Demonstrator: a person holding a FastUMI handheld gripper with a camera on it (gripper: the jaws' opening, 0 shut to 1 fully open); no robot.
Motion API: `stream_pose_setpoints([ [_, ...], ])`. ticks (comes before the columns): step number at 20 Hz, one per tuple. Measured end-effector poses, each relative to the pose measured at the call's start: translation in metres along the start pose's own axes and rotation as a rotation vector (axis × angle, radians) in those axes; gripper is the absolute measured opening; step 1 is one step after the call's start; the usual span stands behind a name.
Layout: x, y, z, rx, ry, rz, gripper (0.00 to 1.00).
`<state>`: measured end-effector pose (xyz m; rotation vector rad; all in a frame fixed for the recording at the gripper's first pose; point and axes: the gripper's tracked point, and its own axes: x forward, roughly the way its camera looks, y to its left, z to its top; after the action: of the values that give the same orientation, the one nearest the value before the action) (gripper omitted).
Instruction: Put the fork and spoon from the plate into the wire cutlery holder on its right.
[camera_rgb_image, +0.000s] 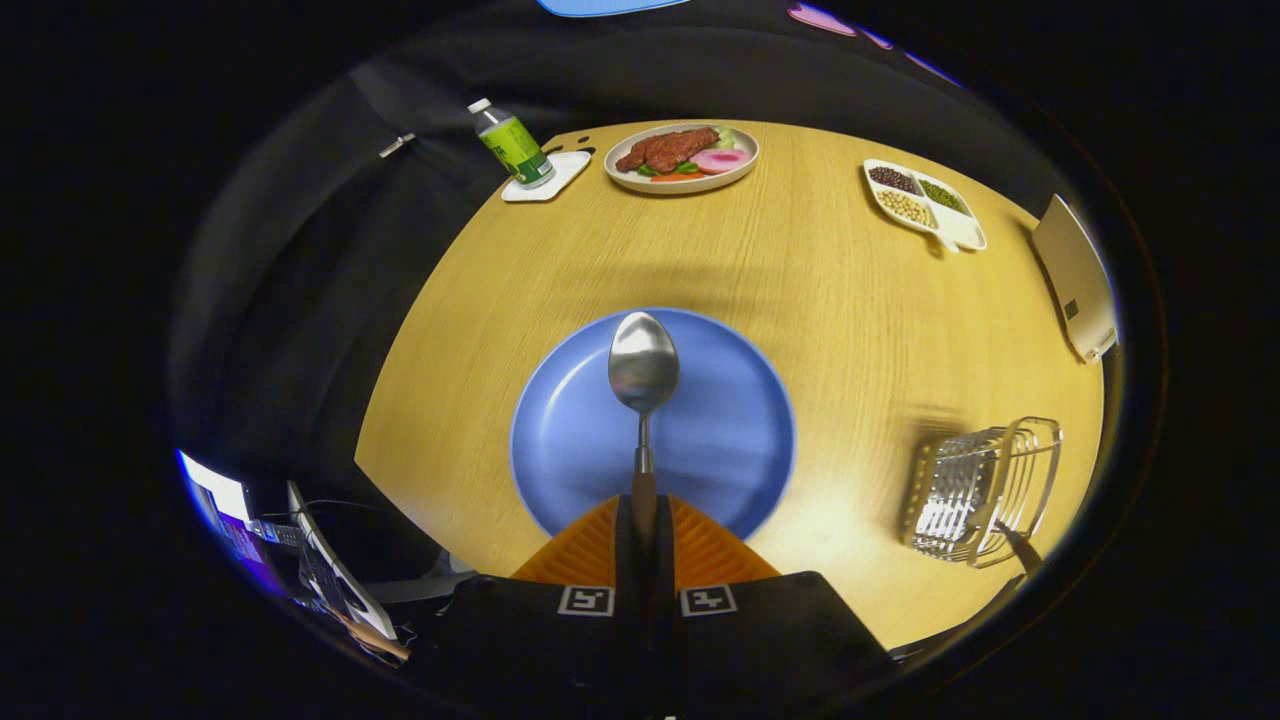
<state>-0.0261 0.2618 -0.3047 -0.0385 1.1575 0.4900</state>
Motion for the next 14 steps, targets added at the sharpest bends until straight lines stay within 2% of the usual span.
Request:
stream_pose_setpoints([
  [8,-0.092,-0.057,-0.006,-0.009,-0.049,-0.035,0.09],
  [10,-0.111,-0.070,-0.010,-0.020,-0.036,-0.035,0.09],
  [14,-0.141,-0.108,-0.011,-0.094,0.012,-0.088,0.09],
])
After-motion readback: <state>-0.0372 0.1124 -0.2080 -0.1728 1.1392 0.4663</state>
